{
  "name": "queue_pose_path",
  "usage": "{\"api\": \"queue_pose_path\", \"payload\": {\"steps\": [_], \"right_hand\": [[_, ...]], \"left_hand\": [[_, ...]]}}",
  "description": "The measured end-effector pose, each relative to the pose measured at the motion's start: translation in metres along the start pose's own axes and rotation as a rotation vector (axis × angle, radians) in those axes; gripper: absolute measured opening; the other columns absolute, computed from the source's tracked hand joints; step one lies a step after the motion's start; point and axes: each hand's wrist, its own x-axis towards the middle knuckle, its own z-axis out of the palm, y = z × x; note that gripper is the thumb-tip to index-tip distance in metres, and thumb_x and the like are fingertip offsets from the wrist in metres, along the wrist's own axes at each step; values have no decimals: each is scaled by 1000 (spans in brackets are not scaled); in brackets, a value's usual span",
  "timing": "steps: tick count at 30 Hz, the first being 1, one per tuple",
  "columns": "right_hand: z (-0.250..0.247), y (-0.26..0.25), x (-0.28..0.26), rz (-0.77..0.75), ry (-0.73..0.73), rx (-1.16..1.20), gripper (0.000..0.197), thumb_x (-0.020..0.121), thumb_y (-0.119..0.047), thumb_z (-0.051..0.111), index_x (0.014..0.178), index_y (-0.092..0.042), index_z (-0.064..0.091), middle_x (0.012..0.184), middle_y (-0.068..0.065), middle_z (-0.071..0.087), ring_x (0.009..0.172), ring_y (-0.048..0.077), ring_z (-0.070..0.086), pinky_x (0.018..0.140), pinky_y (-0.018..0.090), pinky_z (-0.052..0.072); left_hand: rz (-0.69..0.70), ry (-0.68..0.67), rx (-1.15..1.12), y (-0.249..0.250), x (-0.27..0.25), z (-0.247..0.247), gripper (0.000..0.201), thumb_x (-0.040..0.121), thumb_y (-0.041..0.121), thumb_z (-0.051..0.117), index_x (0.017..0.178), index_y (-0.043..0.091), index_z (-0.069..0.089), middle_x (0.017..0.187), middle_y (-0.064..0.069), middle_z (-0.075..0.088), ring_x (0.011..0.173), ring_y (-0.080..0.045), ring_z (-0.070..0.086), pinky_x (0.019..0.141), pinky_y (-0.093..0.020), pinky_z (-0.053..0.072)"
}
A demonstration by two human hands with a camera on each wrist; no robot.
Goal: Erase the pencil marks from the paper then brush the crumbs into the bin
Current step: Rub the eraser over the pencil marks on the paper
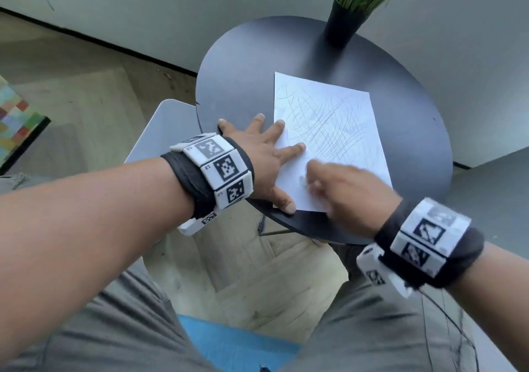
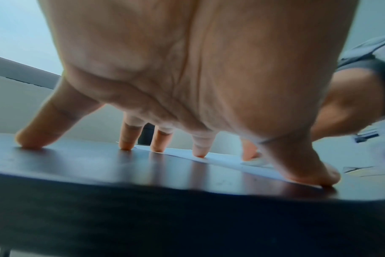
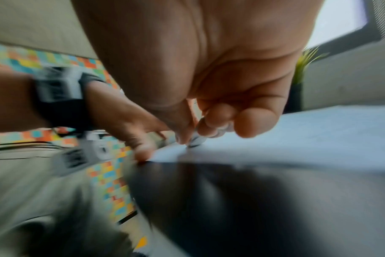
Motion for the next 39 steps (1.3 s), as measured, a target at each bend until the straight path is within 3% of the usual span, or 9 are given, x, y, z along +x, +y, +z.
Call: {"api": "queue_pose_path", "payload": {"steps": [2, 7, 11, 19, 24, 30, 33, 36, 39], "right_hand": [[8, -10, -6, -87, -53, 17, 11, 99, -32, 39, 91, -28, 32, 84, -1, 52, 78, 28, 53, 71, 47, 47], [-8, 12, 0, 78, 29, 58, 15, 100, -38, 40, 101, -24, 44, 90, 3, 60, 83, 30, 54, 75, 45, 49], [2, -1, -5, 2, 2, 111, 12, 100, -38, 41, 103, -27, 46, 88, -2, 59, 81, 24, 54, 76, 44, 48], [3, 19, -4, 62, 7, 197, 10, 100, -37, 43, 109, -34, 46, 96, -9, 56, 89, 21, 51, 76, 38, 42], [3, 22, -4, 80, 5, 213, 8, 100, -38, 44, 108, -34, 46, 81, -15, 49, 82, 16, 48, 69, 35, 36], [-8, 22, 0, 103, -18, 167, 13, 99, -43, 41, 108, -34, 47, 82, -11, 52, 82, 17, 51, 76, 40, 47], [-7, 15, -1, 81, 2, 108, 11, 99, -39, 40, 106, -32, 46, 91, -7, 55, 86, 23, 53, 77, 43, 48], [6, -2, -14, -91, -64, 19, 11, 98, -38, 38, 103, -30, 43, 90, -5, 53, 84, 24, 54, 72, 44, 47], [-5, 13, -7, 80, -34, -13, 13, 99, -35, 38, 105, -26, 43, 94, -1, 57, 86, 28, 56, 73, 44, 48]], "left_hand": [[11, 8, 18, -2, -1, 0, 117, 58, 103, 39, 153, 53, -5, 167, 1, -3, 152, -36, 2, 99, -76, 29], [18, -22, 18, -2, 4, -10, 122, 52, 101, 52, 153, 53, 1, 157, -1, 16, 144, -33, 19, 95, -71, 36], [16, -104, -20, -5, 4, -18, 123, 52, 102, 50, 153, 56, -2, 167, 5, -5, 151, -32, 4, 102, -70, 33], [50, -224, -145, -13, -5, -31, 123, 40, 105, 23, 153, 58, 10, 169, 7, -11, 155, -28, -12, 115, -71, 15], [41, -75, -139, -9, -6, -15, 86, 73, 88, 51, 149, 56, 25, 166, 7, 7, 153, -24, 3, 110, -72, 24], [27, -8, -94, 2, -2, -18, 87, 60, 89, 61, 133, 45, 42, 143, 1, 38, 135, -29, 32, 94, -61, 45], [-6, 10, -77, 11, -4, -10, 93, 59, 84, 68, 133, 39, 34, 155, -9, 24, 144, -40, 20, 96, -67, 39], [0, 14, -75, 11, -4, -6, 99, 62, 84, 66, 144, 54, 19, 162, -12, 10, 148, -44, 9, 98, -72, 36], [5, -18, -60, 9, -1, -8, 101, 65, 89, 60, 147, 63, 9, 164, -11, 3, 149, -45, 5, 100, -74, 33]]}}
